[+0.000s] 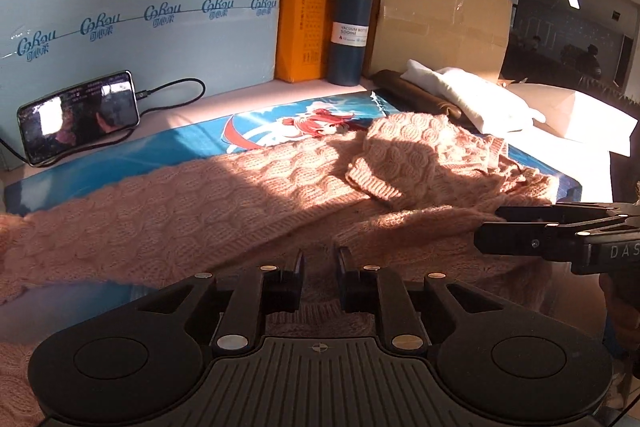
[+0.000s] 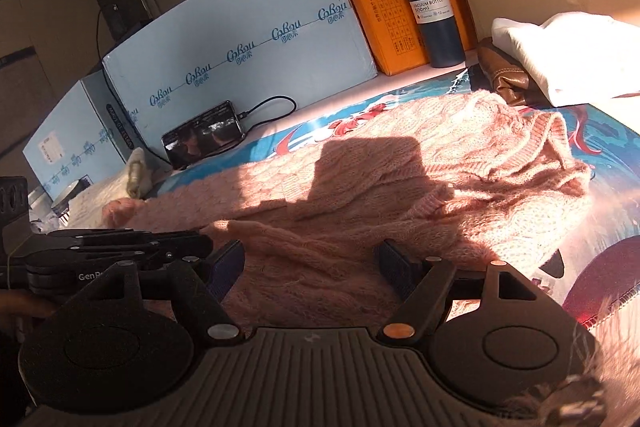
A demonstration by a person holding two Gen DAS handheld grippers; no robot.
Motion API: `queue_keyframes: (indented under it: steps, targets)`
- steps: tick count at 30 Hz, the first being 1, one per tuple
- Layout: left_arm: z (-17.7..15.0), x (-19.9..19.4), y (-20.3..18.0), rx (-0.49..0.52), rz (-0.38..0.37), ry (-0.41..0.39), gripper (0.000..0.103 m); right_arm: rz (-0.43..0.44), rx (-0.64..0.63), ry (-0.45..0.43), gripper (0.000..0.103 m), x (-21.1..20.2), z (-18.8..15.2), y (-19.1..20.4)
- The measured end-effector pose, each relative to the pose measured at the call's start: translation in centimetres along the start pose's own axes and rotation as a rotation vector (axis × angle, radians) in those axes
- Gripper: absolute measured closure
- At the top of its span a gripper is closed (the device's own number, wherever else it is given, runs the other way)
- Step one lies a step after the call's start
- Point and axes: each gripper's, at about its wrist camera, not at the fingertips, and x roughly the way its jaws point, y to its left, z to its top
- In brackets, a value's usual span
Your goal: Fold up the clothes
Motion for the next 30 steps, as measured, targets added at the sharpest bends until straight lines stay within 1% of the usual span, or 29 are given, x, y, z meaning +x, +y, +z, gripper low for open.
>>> queue_keyframes:
  steps: [1, 3, 5, 7, 10, 11, 12, 13, 14, 15, 17, 19, 21, 26, 30]
  targets:
    - [-0.2, -0.4, 0.2, -0.002, 0.007, -0.011, 0.085, -0.031, -0.052, 0.003, 0.029, 0.2, -0.3, 0.7]
    - [-0.5, -1.4, 0.8, -0.016, 0.019, -0.043, 0.074, -0.081, -0.146, 0.006, 0.026, 0.7, -0.8, 1.9]
    - [-0.9, -2.7, 1.4, -0.027, 0.042, -0.079, 0.042, -0.094, -0.202, 0.003, 0.021, 0.9, -1.2, 2.4]
    - [-1.3, -4.4, 2.0, -0.021, 0.080, -0.119, 0.032, -0.078, -0.218, -0.004, 0.020, 0.9, -1.3, 2.3]
    - [-2.0, -7.0, 2.9, -0.004, 0.126, -0.180, 0.019, 0.013, -0.173, -0.048, 0.017, -0.5, -0.7, 1.2]
    - [-2.4, -8.0, 3.2, 0.010, 0.136, -0.205, 0.012, 0.038, -0.172, -0.066, 0.012, -1.1, -0.5, 0.8]
    - [-2.8, -8.9, 3.4, 0.034, 0.148, -0.229, 0.009, 0.063, -0.175, -0.086, 0.005, -1.8, -0.3, 0.4]
    - [-3.1, -9.6, 3.3, 0.064, 0.164, -0.244, 0.003, 0.066, -0.197, -0.097, 0.002, -2.4, -0.3, 0.2]
    - [-3.5, -10.1, 3.2, 0.100, 0.183, -0.252, 0.002, 0.054, -0.226, -0.101, 0.000, -2.8, -0.3, 0.1]
    - [-3.8, -10.4, 2.9, 0.133, 0.198, -0.250, 0.002, 0.030, -0.271, -0.099, 0.000, -3.3, -0.4, 0.3]
    - [-4.3, -10.9, 2.1, 0.211, 0.213, -0.222, 0.002, -0.001, -0.351, -0.089, 0.000, -4.0, -0.8, 0.3]
    - [-4.8, -11.1, 1.0, 0.308, 0.180, -0.198, 0.002, -0.010, -0.410, -0.073, 0.000, -4.5, -1.2, 0.2]
    - [-5.4, -11.1, -0.1, 0.399, 0.148, -0.173, 0.002, -0.017, -0.440, -0.055, 0.000, -5.0, -1.5, 0.0]
    - [-6.4, -10.3, -2.1, 0.528, 0.101, -0.105, 0.002, -0.051, -0.487, -0.013, 0.000, -5.6, -2.0, -0.6]
    - [-7.0, -9.2, -3.0, 0.588, 0.135, -0.084, 0.002, -0.070, -0.519, 0.030, 0.000, -5.4, -2.3, -0.9]
